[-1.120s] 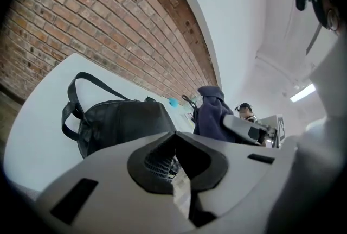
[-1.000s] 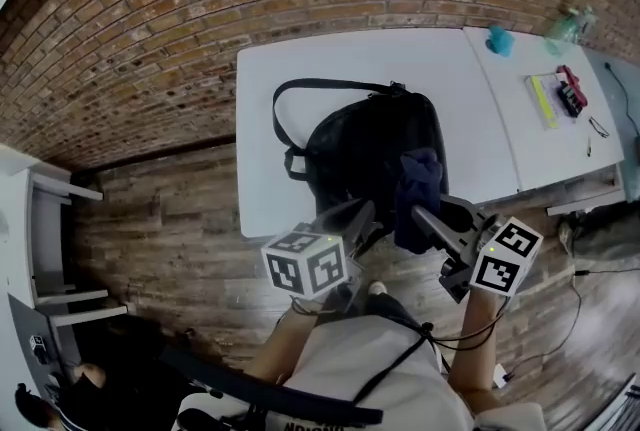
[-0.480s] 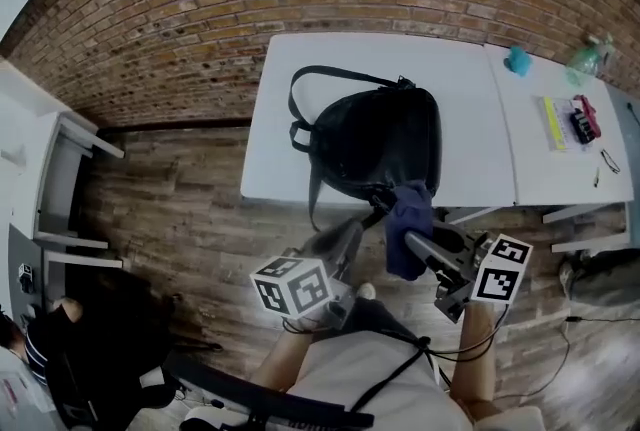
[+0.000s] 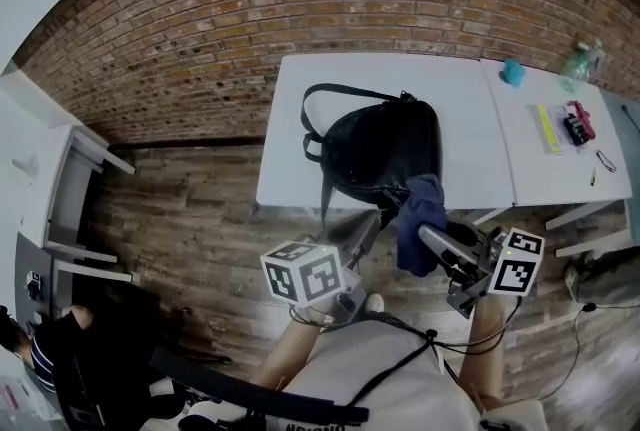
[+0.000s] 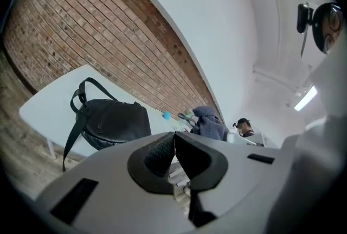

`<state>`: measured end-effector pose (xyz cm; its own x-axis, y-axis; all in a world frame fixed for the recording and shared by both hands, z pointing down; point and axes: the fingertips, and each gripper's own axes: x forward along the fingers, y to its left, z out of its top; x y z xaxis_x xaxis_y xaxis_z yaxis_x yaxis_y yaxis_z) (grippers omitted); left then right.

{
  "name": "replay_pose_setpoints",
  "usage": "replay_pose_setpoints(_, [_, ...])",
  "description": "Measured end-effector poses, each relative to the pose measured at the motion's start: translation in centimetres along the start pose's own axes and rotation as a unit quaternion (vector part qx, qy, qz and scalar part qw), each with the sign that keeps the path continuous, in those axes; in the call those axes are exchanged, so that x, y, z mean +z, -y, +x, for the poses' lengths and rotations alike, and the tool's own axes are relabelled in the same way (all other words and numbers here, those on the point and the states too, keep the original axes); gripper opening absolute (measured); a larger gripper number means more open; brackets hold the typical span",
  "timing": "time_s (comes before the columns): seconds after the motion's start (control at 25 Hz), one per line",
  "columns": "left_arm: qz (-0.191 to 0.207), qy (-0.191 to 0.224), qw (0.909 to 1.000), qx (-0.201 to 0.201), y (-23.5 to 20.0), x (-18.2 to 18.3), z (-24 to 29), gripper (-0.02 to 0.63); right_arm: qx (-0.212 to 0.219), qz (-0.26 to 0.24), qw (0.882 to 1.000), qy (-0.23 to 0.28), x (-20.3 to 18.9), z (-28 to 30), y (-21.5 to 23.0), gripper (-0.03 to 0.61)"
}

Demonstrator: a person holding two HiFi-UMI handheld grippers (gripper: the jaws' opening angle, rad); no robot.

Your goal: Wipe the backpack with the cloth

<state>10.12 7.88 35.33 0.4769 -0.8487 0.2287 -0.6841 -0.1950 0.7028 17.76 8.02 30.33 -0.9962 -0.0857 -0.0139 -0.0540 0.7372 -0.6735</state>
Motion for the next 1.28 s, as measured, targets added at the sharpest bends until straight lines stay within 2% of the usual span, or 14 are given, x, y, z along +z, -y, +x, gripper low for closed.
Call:
replay_pose_setpoints(0.2, [0.020,-0.019,0.9995,-0.015,1.6,0.2,-0.2,0.005,0.012,0.010,0.999,0.030,1.0,0.5,-1.0,0.055])
replay_pose_setpoints(0.36, [0.027,-0.033,0.9988,-0.022,1.8,0.1,-0.5,0.005,-0.006,-0.006,1.000,0.023,0.9,0.6,-1.6,0.055])
replay_pose_setpoints(0.52, [0.028,-0.042,0.9984,-0.025,2.0,-0.3,-1.0,0.005,-0.012,0.006,0.999,0.035,0.7,0.3,-1.9,0.055])
replay_pose_setpoints(0.64, [0.027,-0.043,0.9983,-0.028,2.0,-0.4,-1.1,0.005,-0.027,0.000,0.999,0.025,0.2,0.5,-1.8,0.055])
replay_pose_setpoints(0.76, [0.038,-0.049,0.9979,-0.023,1.7,-0.5,-0.9,0.005,-0.045,-0.007,0.999,0.011,-0.5,1.0,-1.4,0.055])
replay_pose_setpoints(0.92, [0.058,-0.050,0.9970,-0.011,1.3,-0.2,-0.7,0.005,-0.047,-0.005,0.999,0.008,-0.8,1.3,-1.2,0.055])
replay_pose_setpoints(1.28, [0.049,-0.056,0.9972,0.003,0.5,-0.8,0.1,0.005,-0.068,-0.010,0.998,-0.005,-0.9,1.8,0.0,0.055])
